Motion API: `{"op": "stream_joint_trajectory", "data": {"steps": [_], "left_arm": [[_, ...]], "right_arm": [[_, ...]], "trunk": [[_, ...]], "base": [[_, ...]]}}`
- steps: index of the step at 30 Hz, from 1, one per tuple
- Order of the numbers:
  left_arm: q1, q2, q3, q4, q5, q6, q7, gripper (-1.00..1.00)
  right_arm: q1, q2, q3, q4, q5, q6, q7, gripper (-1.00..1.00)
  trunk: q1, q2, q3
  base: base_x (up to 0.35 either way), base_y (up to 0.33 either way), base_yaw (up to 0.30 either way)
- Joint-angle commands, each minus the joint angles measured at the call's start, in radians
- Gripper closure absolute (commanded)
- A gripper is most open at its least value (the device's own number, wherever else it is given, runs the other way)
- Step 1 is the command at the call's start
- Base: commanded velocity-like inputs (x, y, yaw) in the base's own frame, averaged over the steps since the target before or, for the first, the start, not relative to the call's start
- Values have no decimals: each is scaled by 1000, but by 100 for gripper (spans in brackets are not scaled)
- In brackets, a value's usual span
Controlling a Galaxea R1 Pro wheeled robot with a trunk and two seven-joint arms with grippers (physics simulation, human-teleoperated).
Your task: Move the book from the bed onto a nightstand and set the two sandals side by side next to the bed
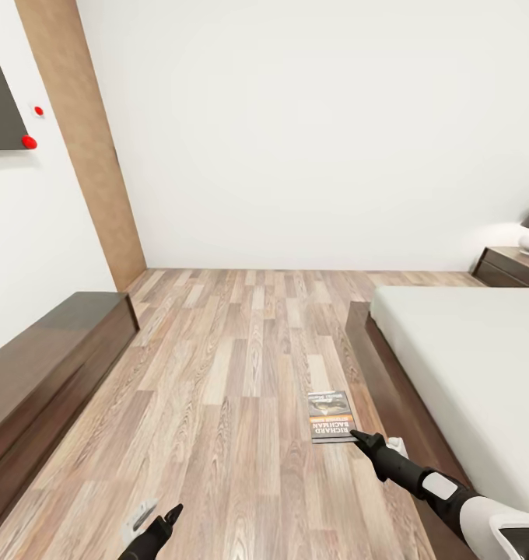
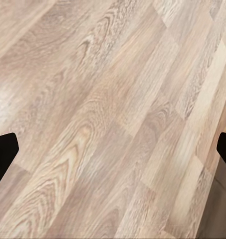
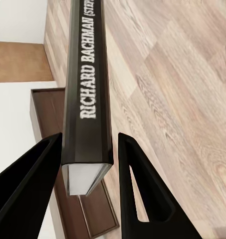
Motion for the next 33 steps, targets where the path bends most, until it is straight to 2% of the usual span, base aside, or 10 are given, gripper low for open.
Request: {"op": "stream_joint_trajectory", "data": {"steps": [1, 33], "left_arm": [[-1, 0, -8, 1, 6, -4, -3, -100], [-1, 0, -8, 1, 6, -4, -3, -100]], "right_arm": [[-2, 0, 2, 3, -13, 8, 5, 100], [-2, 0, 2, 3, -15, 8, -1, 100]], "trunk": [[0, 0, -1], [0, 0, -1]], "base": [[163, 0, 0], [163, 0, 0]]}}
